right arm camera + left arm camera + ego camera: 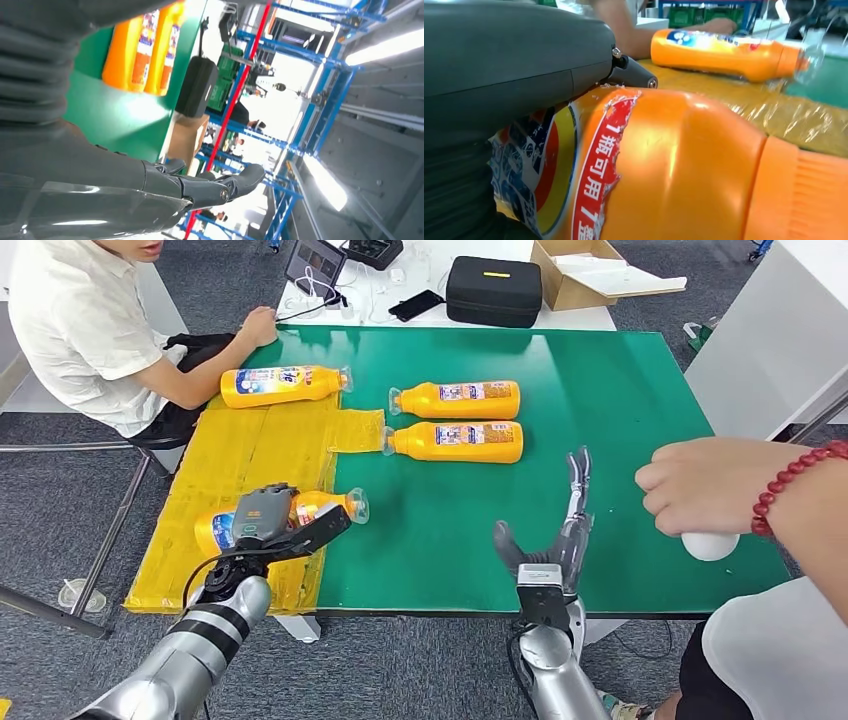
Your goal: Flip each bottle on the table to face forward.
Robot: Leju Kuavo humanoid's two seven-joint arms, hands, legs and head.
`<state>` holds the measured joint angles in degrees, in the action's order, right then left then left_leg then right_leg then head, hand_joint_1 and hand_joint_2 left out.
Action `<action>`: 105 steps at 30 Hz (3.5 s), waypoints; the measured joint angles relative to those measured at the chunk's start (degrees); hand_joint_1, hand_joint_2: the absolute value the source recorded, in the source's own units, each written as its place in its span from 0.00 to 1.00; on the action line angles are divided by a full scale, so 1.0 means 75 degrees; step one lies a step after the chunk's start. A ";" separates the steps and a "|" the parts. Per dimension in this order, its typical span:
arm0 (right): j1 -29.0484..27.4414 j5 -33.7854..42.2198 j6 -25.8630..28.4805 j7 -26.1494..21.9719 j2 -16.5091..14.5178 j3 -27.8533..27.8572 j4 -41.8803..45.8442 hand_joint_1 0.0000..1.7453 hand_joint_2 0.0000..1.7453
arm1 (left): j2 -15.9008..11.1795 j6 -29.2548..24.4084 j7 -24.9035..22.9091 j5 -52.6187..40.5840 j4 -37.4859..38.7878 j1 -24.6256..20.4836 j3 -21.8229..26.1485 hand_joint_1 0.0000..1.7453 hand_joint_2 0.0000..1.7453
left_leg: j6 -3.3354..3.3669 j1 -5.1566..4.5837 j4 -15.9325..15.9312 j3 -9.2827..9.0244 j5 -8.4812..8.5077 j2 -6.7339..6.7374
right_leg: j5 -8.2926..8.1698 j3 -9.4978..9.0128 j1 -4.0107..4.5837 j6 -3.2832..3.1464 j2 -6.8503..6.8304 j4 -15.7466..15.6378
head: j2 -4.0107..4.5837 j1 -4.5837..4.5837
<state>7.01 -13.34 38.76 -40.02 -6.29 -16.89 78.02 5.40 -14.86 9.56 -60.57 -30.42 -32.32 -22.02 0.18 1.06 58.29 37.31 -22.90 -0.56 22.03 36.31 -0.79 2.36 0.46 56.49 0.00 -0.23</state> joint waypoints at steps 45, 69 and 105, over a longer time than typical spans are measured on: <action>0.0382 0.0417 -0.0213 0.0000 0.0234 -0.0619 -0.0737 0.00 1.00 | 0.0268 -0.0725 0.2095 0.0649 -0.0106 -0.0272 -0.0668 0.00 1.00 | 0.0003 -0.0004 0.0002 -0.0002 0.0003 -0.0039 | 0.0000 -0.0013 -0.0004 0.0004 -0.0029 0.0001 | 0.0000 0.0001; 0.0265 0.0354 -0.0047 0.0000 0.0269 -0.0562 -0.0759 0.00 1.00 | 0.0262 0.0555 0.2495 0.1930 -0.2679 0.0544 -0.1832 0.00 1.00 | 0.0003 -0.0001 0.0002 0.0001 0.0002 -0.0038 | 0.0001 -0.0006 -0.0001 0.0003 -0.0028 0.0000 | 0.0000 -0.0002; 0.0701 -0.4505 -0.1341 0.2075 0.0820 -0.0045 -0.2487 0.00 1.00 | 0.0778 -0.0020 0.2075 0.6128 -0.4990 0.2499 -0.2112 0.00 1.00 | 0.0007 -0.0005 0.0002 0.0009 0.0000 -0.0040 | -0.0001 -0.0006 -0.0004 0.0009 -0.0030 -0.0004 | 0.0000 -0.0001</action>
<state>12.27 -47.13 28.70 -24.46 -0.14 -17.23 59.37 11.24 -15.01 25.12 -14.61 -67.84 -13.58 -37.86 0.24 1.02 58.31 37.38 -22.91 -0.85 22.02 36.26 -0.83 2.43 0.23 56.45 0.00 -0.25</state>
